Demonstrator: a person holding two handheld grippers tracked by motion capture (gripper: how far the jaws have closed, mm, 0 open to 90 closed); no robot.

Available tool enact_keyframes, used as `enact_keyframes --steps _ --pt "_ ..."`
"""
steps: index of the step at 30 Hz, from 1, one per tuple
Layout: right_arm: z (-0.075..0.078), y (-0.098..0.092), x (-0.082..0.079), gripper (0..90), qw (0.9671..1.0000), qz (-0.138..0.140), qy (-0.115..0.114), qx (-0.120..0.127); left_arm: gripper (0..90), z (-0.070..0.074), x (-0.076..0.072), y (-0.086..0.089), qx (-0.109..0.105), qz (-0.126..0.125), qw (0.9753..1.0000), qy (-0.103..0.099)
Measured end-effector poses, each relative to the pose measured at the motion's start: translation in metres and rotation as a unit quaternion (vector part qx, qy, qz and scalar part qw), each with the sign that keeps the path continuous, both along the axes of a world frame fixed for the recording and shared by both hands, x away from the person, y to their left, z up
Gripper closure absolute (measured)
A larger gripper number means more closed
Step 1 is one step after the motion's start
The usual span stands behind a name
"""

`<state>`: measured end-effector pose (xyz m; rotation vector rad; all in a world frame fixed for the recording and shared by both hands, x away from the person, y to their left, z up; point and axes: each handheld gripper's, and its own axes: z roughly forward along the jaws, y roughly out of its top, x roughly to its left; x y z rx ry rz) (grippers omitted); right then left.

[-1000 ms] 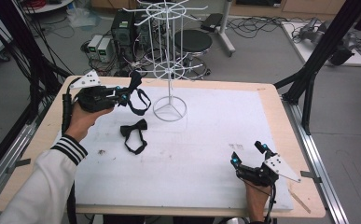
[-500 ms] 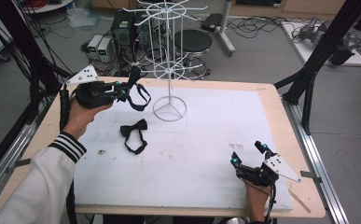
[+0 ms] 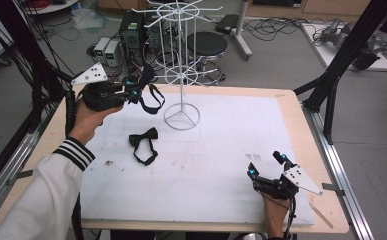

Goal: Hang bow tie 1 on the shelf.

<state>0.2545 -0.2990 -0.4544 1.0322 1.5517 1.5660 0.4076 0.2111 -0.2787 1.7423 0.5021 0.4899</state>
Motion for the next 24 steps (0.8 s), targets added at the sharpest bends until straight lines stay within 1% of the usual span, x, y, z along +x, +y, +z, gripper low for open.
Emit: enact_keyframes --steps 1,2,15,19,24 --pt "0.0 0.0 0.0 1.0 1.0 0.001 0.003 0.002 76.0 0.001 0.0 -0.001 0.001 -0.001 1.0 0.0" --pt "0.0 0.0 0.0 1.0 1.0 0.0 0.0 0.0 76.0 0.002 0.001 -0.002 0.0 -0.001 1.0 -0.001" --pt "0.0 0.0 0.0 1.0 1.0 0.001 0.0 0.001 76.0 0.006 0.006 -0.017 0.001 -0.008 1.0 -0.003" --pt "0.0 0.0 0.0 1.0 1.0 0.0 0.002 0.002 76.0 0.008 0.012 -0.022 0.007 -0.004 1.0 -0.002" --pt "0.0 0.0 -0.001 1.0 1.0 0.002 0.004 0.004 76.0 0.008 0.019 -0.028 0.007 -0.001 1.0 -0.003"
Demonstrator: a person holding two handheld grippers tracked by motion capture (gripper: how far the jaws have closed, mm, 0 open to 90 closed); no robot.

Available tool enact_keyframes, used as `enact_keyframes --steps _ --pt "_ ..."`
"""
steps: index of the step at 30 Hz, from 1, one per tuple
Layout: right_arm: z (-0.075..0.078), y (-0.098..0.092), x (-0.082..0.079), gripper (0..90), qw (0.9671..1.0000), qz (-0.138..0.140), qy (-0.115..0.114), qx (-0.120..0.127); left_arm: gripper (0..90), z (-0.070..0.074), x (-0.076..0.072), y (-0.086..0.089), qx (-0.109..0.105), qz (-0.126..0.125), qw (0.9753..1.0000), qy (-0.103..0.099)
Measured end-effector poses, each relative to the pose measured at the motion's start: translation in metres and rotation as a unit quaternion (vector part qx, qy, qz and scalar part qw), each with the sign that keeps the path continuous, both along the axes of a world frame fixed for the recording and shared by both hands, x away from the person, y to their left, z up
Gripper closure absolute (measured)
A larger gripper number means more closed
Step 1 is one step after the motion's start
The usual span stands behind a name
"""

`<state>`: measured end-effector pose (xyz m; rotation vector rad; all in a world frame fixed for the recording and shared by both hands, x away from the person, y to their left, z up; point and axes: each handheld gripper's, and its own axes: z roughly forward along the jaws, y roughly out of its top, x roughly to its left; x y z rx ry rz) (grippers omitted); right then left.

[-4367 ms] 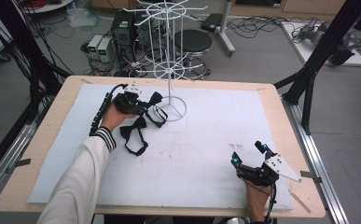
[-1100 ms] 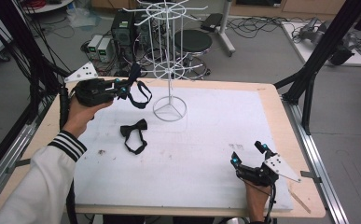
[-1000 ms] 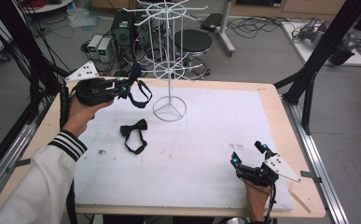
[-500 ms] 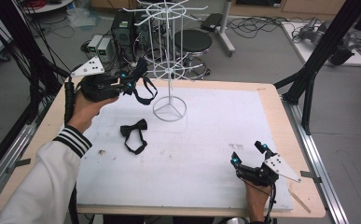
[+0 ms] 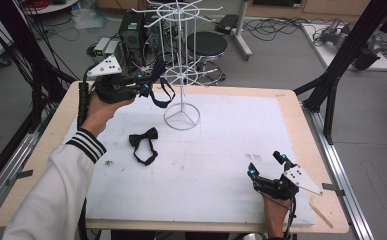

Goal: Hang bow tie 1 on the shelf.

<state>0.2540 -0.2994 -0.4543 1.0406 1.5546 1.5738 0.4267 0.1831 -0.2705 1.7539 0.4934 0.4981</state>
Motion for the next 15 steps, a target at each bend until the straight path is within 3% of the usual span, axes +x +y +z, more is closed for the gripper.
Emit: enact_keyframes --steps 15 --pt "0.0 0.0 0.0 1.0 1.0 0.001 0.002 0.001 76.0 0.005 0.015 -0.011 0.022 0.017 0.9994 0.018"
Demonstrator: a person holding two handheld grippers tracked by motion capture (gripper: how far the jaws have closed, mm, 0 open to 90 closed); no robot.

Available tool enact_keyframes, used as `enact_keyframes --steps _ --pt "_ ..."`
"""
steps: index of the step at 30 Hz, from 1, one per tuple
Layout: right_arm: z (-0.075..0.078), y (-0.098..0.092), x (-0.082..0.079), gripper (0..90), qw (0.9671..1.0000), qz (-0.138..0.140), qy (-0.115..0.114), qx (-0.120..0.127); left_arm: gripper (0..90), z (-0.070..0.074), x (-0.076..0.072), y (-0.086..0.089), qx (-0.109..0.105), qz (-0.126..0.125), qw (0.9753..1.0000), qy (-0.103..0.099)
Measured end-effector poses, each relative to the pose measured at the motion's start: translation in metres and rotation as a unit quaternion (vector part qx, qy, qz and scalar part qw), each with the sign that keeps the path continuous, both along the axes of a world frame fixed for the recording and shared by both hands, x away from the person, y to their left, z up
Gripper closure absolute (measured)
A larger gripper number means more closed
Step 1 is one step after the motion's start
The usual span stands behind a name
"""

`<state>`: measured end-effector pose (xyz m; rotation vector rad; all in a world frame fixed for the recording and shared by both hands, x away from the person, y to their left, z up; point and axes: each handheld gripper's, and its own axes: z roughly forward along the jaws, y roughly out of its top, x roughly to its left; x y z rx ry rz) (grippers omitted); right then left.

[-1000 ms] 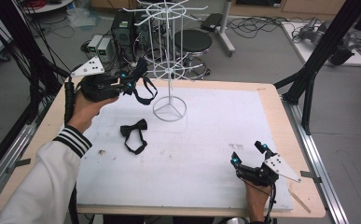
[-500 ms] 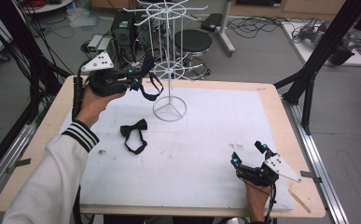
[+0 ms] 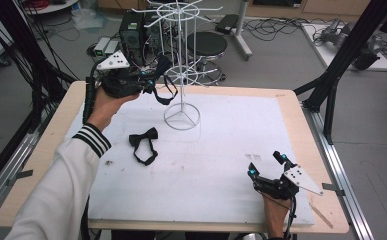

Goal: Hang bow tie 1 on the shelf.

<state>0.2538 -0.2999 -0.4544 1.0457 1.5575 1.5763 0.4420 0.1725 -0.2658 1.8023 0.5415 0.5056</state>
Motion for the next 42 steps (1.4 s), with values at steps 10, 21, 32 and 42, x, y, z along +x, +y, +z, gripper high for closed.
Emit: enact_keyframes --steps 10,21,32,42 --pt "0.0 0.0 0.0 1.0 1.0 0.0 -0.002 -0.001 75.9 0.006 0.006 -0.005 0.01 0.009 0.9997 0.019" --pt "0.0 0.0 0.0 1.0 1.0 0.0 -0.001 0.0 72.7 0.006 0.006 -0.011 0.018 0.014 0.9992 0.032" --pt "0.0 0.0 0.0 1.0 1.0 0.0 -0.003 -0.001 37.1 0.006 0.005 -0.016 0.009 0.022 0.9987 0.046" --pt "0.0 0.0 0.0 1.0 1.0 -0.001 -0.004 -0.001 16.7 0.012 -0.008 -0.011 -0.031 0.019 0.9992 0.018"
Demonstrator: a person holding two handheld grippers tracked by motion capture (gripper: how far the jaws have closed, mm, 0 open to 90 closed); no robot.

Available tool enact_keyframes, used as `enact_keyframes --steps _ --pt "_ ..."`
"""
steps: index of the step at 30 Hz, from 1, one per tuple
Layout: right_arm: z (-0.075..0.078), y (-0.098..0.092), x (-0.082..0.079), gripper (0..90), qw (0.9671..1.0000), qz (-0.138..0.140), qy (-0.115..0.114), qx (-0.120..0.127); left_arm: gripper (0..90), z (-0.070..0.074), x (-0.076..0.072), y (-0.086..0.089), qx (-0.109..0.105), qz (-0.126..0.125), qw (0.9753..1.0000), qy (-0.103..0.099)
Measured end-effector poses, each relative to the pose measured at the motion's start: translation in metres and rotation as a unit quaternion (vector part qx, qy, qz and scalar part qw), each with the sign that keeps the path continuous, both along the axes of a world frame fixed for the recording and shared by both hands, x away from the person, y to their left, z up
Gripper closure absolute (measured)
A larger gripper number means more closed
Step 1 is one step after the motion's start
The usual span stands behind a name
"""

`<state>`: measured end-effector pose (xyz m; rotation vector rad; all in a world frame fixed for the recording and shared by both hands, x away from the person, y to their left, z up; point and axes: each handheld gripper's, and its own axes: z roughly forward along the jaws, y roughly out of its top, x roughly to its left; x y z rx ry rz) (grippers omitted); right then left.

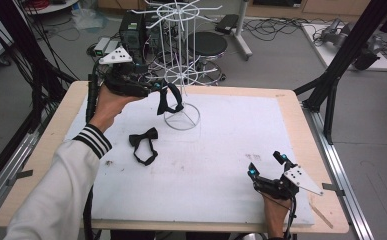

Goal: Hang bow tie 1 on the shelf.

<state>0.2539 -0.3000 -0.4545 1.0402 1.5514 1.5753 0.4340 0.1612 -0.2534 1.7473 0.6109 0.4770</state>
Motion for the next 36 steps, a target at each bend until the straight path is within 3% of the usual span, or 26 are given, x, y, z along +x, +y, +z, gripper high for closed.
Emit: enact_keyframes --steps 3,10,22,27,34,36 --pt "0.0 0.0 0.0 1.0 1.0 -0.001 -0.003 -0.002 15.9 0.003 -0.007 0.005 -0.019 -0.001 0.9997 -0.012" --pt "0.0 0.001 0.0 1.0 1.0 -0.003 -0.003 -0.007 15.8 0.0 -0.021 0.018 -0.032 0.002 0.9991 -0.029" --pt "0.0 0.001 0.0 1.0 1.0 -0.003 -0.003 -0.007 15.8 -0.027 -0.053 0.045 -0.024 0.005 0.9988 -0.044" --pt "0.0 0.002 0.0 1.0 1.0 -0.001 -0.001 -0.008 15.8 -0.045 -0.072 0.061 -0.029 0.005 0.9985 -0.046" --pt "0.0 0.001 0.0 1.0 1.0 -0.002 0.0 -0.008 15.8 -0.062 -0.088 0.078 -0.039 0.013 0.9981 -0.045" --pt "0.0 0.002 0.0 1.0 1.0 -0.002 0.0 -0.007 15.8 -0.073 -0.093 0.083 -0.041 0.017 0.9981 -0.044"
